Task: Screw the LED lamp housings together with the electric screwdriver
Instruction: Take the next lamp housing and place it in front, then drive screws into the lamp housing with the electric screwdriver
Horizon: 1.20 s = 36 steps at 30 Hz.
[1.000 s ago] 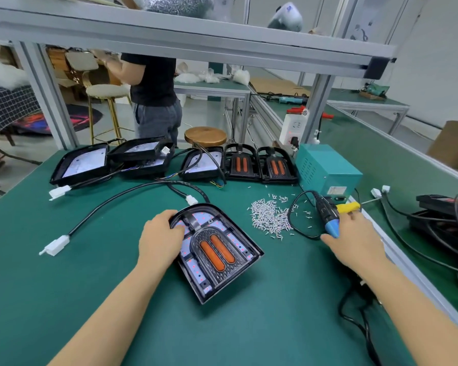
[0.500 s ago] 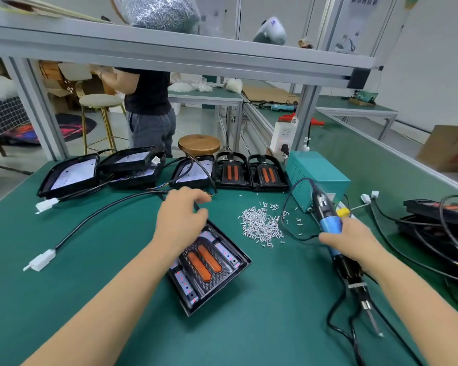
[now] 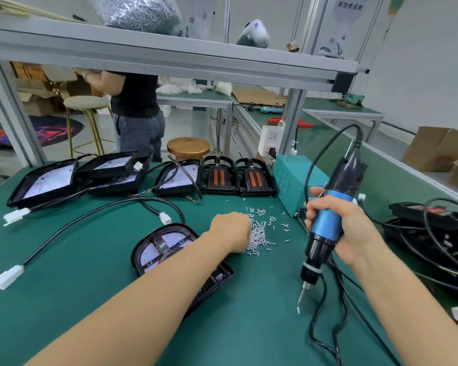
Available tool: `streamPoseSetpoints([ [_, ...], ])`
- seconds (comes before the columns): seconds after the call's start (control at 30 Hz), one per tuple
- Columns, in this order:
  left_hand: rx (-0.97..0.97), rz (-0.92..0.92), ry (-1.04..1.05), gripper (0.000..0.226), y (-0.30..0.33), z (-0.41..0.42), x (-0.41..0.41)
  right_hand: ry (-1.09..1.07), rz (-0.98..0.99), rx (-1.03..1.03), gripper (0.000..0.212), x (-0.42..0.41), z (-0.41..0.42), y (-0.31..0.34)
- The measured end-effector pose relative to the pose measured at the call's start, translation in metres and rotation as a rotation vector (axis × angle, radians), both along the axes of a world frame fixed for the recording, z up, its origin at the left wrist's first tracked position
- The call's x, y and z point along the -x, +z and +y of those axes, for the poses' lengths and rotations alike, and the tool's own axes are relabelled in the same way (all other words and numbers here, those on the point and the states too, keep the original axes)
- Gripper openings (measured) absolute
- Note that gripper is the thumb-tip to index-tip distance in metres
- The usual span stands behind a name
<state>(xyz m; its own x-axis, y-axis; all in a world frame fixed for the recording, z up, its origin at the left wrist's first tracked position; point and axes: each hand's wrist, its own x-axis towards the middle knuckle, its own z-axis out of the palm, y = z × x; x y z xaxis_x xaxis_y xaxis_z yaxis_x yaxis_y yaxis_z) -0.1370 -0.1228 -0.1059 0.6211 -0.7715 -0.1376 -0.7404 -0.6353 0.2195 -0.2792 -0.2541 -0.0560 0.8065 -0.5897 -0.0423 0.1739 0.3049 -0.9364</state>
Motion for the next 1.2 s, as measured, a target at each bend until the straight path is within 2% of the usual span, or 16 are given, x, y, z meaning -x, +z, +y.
streamPoseSetpoints([
  [0.17, 0.018, -0.064, 0.013, 0.017, -0.005, -0.001, 0.005, -0.071, -0.149, -0.002, 0.022, -0.001, 0.002, 0.001],
  [0.4, -0.022, -0.084, -0.022, 0.017, -0.003, 0.003, 0.010, -0.128, -0.235, 0.018, 0.022, -0.009, 0.009, -0.004],
  [0.53, 0.025, 0.034, -0.022, 0.020, 0.007, 0.006, 0.010, -0.140, -0.283, 0.022, 0.023, -0.011, 0.010, -0.004],
  [0.63, 0.039, 0.111, -0.055, 0.031, 0.016, 0.010, 0.013, -0.211, -0.348, -0.060, 0.022, -0.016, 0.012, -0.002],
  [0.73, 0.162, 0.318, -0.061, 0.043, 0.023, 0.020, 0.012, -0.269, -0.418, -0.142, 0.020, -0.021, 0.014, 0.003],
  [0.83, 0.229, 0.473, -0.067, 0.036, 0.025, 0.032, 0.010, -0.292, -0.462, -0.213, 0.017, -0.026, 0.014, 0.008],
  [0.93, 0.345, 0.530, -0.012, 0.016, 0.024, 0.040, 0.009, -0.303, -0.467, -0.277, 0.016, -0.032, 0.015, 0.011],
  [1.1, 0.483, 0.445, 0.139, 0.007, 0.019, 0.049, 0.001, -0.302, -0.434, -0.269, 0.018, -0.035, 0.017, 0.011],
  [1.2, 0.330, 0.246, 0.133, 0.012, 0.021, 0.048, -0.002, -0.264, -0.411, -0.253, 0.018, -0.036, 0.017, 0.010],
])
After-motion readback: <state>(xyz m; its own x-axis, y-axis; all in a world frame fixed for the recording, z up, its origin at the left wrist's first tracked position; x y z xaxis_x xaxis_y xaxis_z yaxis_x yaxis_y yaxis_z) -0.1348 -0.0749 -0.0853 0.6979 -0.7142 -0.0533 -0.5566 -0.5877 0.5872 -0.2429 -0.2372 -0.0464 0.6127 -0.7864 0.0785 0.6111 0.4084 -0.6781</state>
